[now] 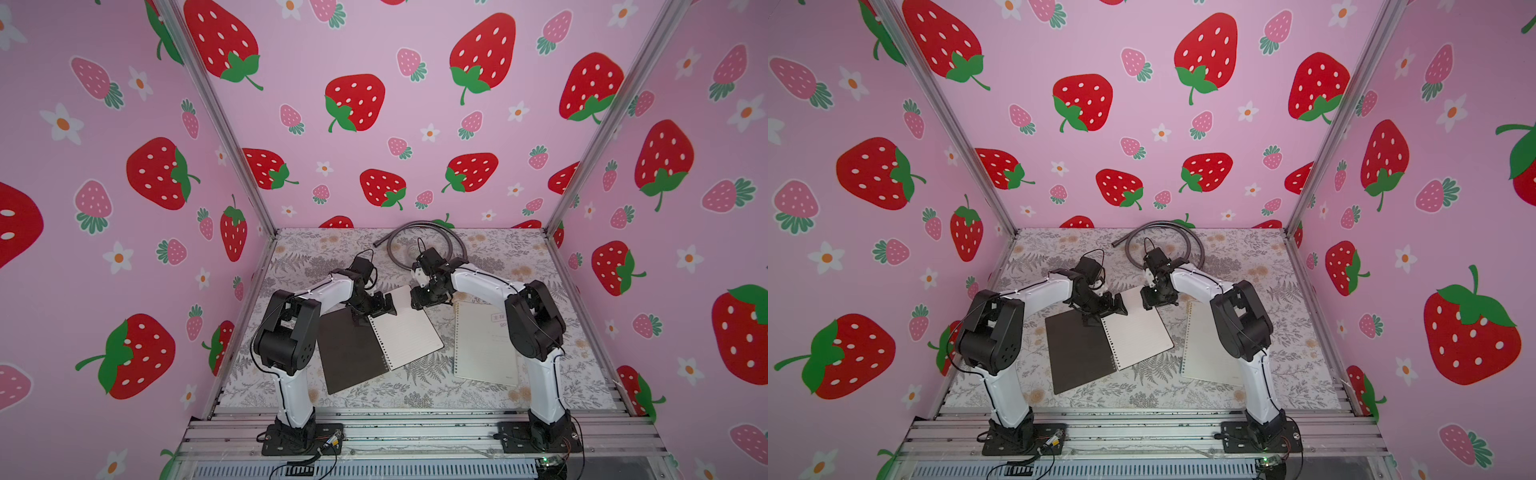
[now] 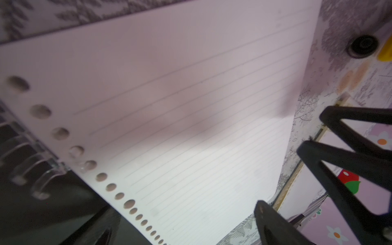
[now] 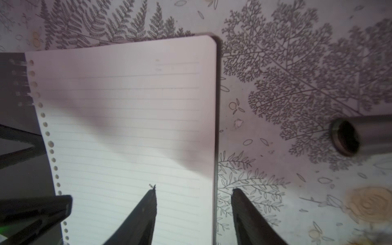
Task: Tear off pages from different notebooks
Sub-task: Tear off the paper from the notebook.
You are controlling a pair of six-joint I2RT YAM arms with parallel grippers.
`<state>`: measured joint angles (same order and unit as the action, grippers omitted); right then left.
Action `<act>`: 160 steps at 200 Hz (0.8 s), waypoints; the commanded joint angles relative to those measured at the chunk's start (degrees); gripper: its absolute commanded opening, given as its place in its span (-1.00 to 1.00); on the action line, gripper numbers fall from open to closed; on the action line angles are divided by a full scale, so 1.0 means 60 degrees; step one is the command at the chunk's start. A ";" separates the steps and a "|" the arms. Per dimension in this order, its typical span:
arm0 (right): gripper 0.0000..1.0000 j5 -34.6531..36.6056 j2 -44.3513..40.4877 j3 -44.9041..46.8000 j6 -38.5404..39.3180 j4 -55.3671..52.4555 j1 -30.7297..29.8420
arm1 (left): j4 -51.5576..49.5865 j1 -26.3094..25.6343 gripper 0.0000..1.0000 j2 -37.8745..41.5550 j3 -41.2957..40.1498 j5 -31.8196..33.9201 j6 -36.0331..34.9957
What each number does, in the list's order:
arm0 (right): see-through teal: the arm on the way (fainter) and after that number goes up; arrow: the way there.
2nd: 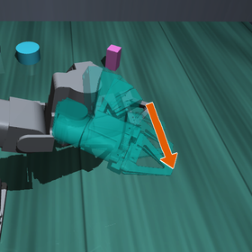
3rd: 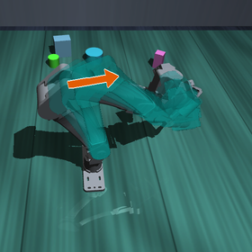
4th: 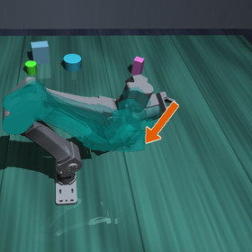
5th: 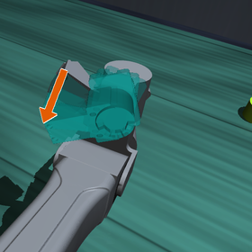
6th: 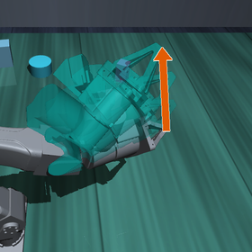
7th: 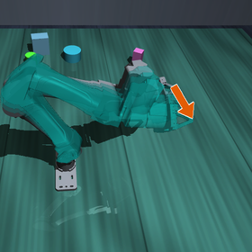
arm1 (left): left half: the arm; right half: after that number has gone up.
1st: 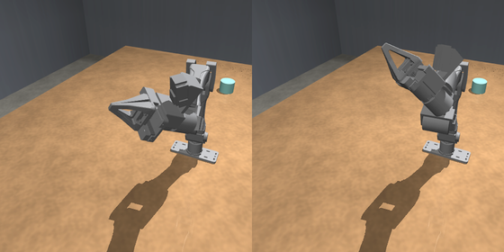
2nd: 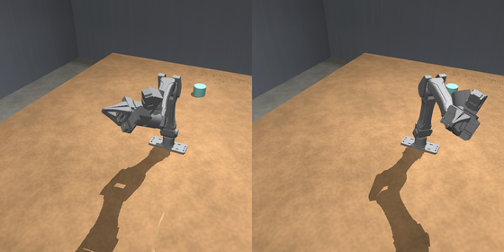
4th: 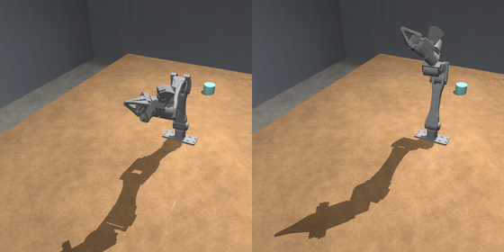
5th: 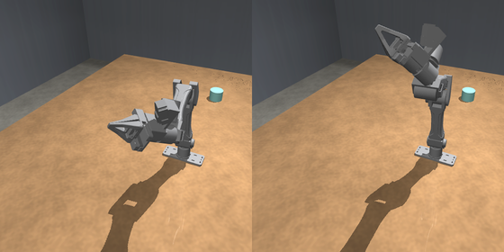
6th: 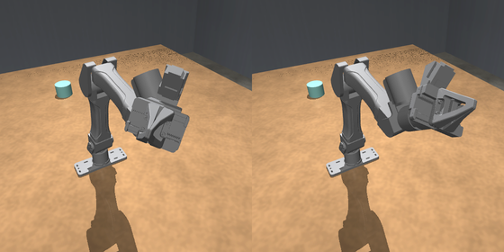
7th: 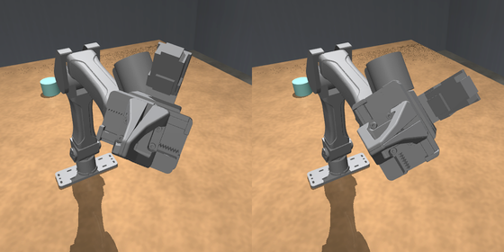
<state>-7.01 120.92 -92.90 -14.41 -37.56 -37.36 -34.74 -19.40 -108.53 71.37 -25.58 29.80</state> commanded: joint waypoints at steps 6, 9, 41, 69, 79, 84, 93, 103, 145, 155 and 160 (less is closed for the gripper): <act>0.18 -0.0319 0.0286 0.0128 -0.0196 -0.0069 -0.0053 | -0.0086 -0.0055 0.99 -0.0380 0.0141 -0.0101 -0.0119; 0.18 -0.0333 0.0281 0.0150 -0.0191 -0.0079 -0.0062 | -0.0084 -0.0056 0.99 -0.0385 0.0143 -0.0101 -0.0126; 0.17 -0.0548 0.0325 0.0262 -0.0245 -0.0012 -0.0064 | -0.0094 -0.0056 0.99 -0.0385 0.0130 -0.0101 -0.0119; 0.17 -0.0774 0.0403 0.0253 -0.0361 0.0011 -0.0057 | -0.0093 -0.0052 0.99 -0.0398 0.0145 -0.0098 -0.0118; 0.17 -0.0858 0.0422 0.0251 -0.0416 0.0029 -0.0071 | -0.0101 -0.0061 0.99 -0.0399 0.0145 -0.0087 -0.0127; 0.17 -0.0913 0.0408 0.0250 -0.0424 0.0046 -0.0075 | -0.0109 -0.0052 0.99 -0.0400 0.0145 -0.0087 -0.0127; 0.17 -0.0977 0.0399 0.0250 -0.0480 0.0082 -0.0072 | -0.0112 -0.0064 0.99 -0.0398 0.0145 -0.0075 -0.0124; 0.17 -0.1057 0.0409 0.0235 -0.0512 0.0104 -0.0086 | -0.0110 -0.0062 0.99 -0.0400 0.0160 -0.0072 -0.0131; 0.17 -0.1218 0.0333 0.0213 -0.0644 0.0165 -0.0115 | -0.0112 -0.0059 0.99 -0.0391 0.0145 -0.0072 -0.0133; 0.17 -0.1255 0.0307 0.0199 -0.0659 0.0173 -0.0131 | -0.0106 -0.0061 0.99 -0.0387 0.0145 -0.0083 -0.0133; 0.17 -0.1298 0.0287 0.0201 -0.0673 0.0171 -0.0143 | -0.0113 -0.0056 0.99 -0.0399 0.0147 -0.0086 -0.0133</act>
<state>-12.29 122.48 -91.94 -17.41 -37.01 -37.60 -34.74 -19.40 -108.60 71.42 -25.61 29.80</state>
